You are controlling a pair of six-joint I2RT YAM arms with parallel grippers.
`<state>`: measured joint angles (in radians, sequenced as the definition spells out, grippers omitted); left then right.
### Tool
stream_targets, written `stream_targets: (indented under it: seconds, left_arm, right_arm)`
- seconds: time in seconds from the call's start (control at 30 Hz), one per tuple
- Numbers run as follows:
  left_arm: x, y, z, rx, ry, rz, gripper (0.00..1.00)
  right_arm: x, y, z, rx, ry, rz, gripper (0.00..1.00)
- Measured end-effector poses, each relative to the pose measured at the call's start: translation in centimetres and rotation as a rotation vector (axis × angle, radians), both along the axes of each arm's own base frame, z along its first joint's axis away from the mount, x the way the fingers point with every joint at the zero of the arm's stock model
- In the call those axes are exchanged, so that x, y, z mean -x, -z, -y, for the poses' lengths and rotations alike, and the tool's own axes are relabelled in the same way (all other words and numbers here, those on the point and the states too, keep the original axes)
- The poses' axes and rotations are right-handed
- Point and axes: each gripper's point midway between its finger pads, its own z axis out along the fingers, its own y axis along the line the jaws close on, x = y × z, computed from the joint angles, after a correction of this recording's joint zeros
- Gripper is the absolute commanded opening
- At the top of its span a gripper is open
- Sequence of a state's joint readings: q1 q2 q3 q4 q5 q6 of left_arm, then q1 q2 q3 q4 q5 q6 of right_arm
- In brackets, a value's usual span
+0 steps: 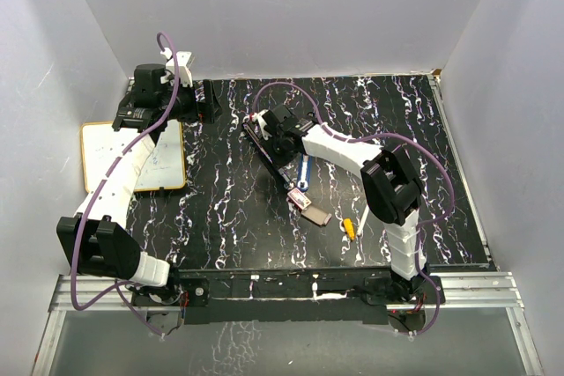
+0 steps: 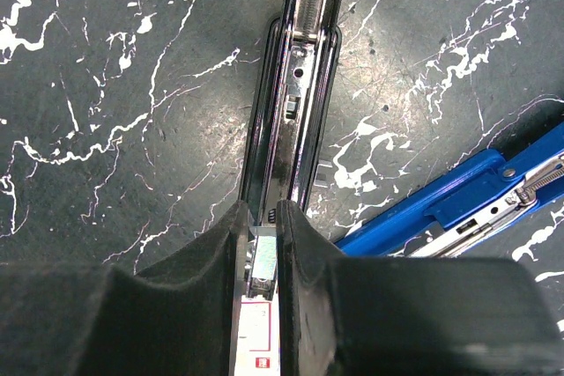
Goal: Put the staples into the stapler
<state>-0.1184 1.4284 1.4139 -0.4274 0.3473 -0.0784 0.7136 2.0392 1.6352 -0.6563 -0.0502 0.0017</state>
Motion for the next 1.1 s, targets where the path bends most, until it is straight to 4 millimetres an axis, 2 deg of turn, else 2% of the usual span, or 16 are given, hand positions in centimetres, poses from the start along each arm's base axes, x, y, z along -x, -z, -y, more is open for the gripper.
stream_targets:
  seconds: [0.27,1.1]
  left_arm:
    - [-0.04,-0.01,-0.16,0.001,-0.003,0.0,0.97]
    - [0.05,-0.1,-0.05,0.007,0.004,0.0,0.97]
  right_arm:
    - [-0.4,-0.81,-0.35,-0.012,0.0,0.014,0.08]
    - [-0.69,-0.79,-0.01,0.005,0.013,0.028,0.08]
